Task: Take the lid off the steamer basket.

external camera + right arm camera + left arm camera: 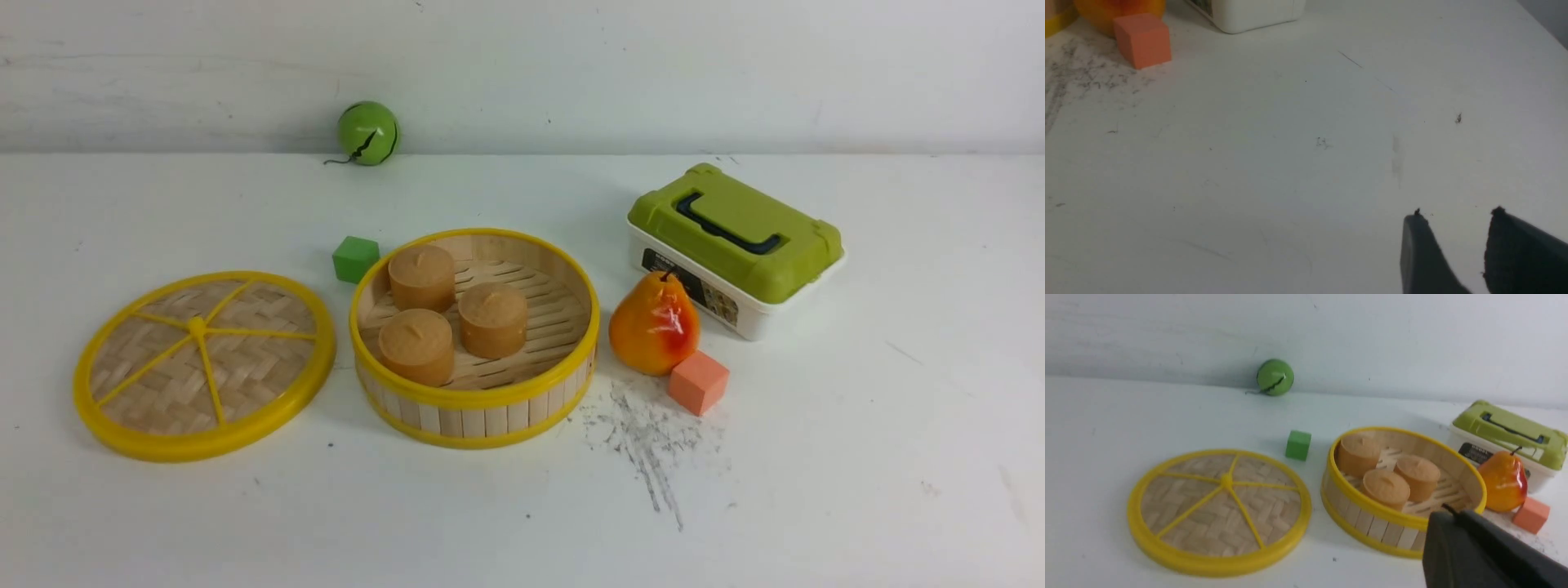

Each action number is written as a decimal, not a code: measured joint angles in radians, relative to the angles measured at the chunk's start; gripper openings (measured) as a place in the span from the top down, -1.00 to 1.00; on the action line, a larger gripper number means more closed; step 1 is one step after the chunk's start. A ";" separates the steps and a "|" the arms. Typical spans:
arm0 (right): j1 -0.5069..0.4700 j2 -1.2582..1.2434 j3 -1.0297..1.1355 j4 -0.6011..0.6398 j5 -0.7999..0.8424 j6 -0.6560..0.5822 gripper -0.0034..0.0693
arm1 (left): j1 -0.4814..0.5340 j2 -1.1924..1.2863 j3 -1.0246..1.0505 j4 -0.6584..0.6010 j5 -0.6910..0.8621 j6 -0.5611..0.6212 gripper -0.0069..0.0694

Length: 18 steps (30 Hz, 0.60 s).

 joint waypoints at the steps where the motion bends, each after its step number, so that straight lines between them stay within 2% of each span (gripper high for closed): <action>1: 0.000 0.000 0.000 0.000 0.000 0.000 0.25 | 0.000 -0.037 0.037 0.000 0.001 0.000 0.85; 5: 0.000 0.000 0.000 0.000 0.000 0.000 0.25 | 0.000 -0.155 0.143 0.000 -0.001 0.000 0.85; 9: 0.000 0.000 0.000 0.000 0.000 0.000 0.25 | 0.000 -0.166 0.194 0.036 -0.010 0.000 0.85; 13: 0.000 0.000 0.000 0.000 0.000 0.000 0.25 | 0.000 -0.167 0.270 0.050 -0.133 -0.004 0.85; 16: 0.000 0.000 0.000 0.000 0.000 0.000 0.25 | -0.002 -0.167 0.359 0.064 -0.282 -0.027 0.85; 18: 0.000 0.000 0.000 0.000 0.000 0.000 0.25 | -0.021 -0.167 0.379 0.088 -0.312 -0.038 0.85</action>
